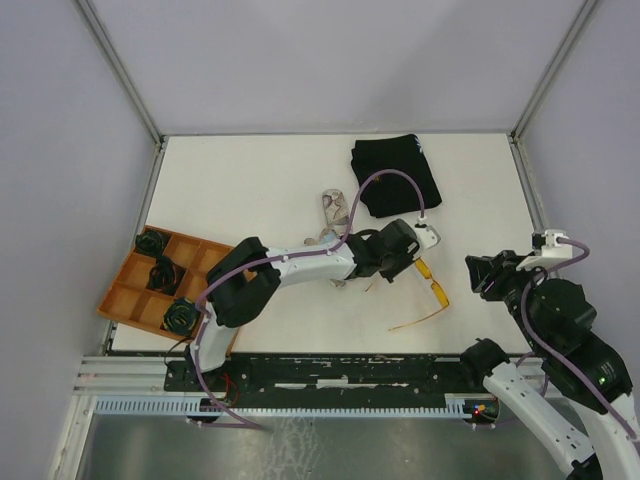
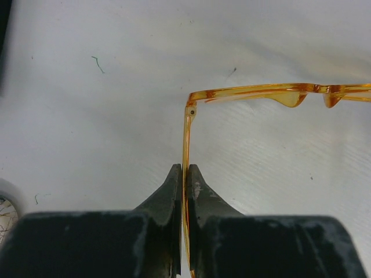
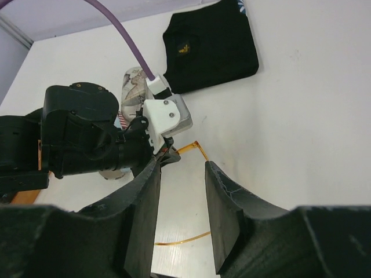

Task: Organize the sunglasses
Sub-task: Place the sunglasses at the center of the board.

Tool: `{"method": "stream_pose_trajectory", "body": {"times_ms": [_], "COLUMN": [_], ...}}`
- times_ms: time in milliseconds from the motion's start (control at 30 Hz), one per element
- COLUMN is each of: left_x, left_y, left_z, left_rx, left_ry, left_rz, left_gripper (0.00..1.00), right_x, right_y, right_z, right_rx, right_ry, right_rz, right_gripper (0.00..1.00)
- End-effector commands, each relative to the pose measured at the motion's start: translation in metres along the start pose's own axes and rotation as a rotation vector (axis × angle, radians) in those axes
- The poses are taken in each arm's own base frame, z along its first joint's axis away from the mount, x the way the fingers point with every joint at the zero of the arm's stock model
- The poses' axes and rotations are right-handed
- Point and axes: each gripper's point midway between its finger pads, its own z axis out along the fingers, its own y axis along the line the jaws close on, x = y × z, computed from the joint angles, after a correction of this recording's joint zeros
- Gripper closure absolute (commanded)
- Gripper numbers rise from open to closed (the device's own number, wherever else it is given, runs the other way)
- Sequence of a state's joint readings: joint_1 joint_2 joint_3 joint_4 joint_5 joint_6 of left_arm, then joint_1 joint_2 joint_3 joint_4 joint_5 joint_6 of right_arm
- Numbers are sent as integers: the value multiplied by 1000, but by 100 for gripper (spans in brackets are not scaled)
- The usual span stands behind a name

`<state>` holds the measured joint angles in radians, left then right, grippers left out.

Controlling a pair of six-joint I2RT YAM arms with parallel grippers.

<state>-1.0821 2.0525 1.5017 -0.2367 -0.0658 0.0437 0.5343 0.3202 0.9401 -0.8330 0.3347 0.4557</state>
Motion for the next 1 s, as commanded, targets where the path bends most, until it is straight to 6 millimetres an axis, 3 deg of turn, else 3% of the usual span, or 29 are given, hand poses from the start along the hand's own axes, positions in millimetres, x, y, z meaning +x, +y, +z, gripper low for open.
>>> {"method": "stream_pose_trajectory", "body": {"times_ms": [0, 333, 467, 633, 800, 967], "left_x": [-18, 4, 6, 1, -13, -43], "left_y": [5, 7, 11, 17, 25, 38], "left_z": [4, 14, 15, 9, -6, -47], "left_rx": [9, 58, 43, 26, 17, 6], "left_ry": [-45, 8, 2, -29, -86, -220], "left_rz": [114, 147, 137, 107, 47, -44], "left_gripper": [97, 92, 75, 62, 59, 58], "right_x": [15, 50, 58, 62, 65, 74], "right_y": [-3, -5, -9, -14, -16, -10], "right_z": [5, 15, 15, 14, 14, 21], "right_rx": [33, 66, 83, 109, 125, 113], "right_ry": [72, 207, 222, 238, 273, 347], "right_rz": [11, 35, 45, 32, 7, -23], "right_gripper": [55, 54, 54, 54, 54, 53]}}
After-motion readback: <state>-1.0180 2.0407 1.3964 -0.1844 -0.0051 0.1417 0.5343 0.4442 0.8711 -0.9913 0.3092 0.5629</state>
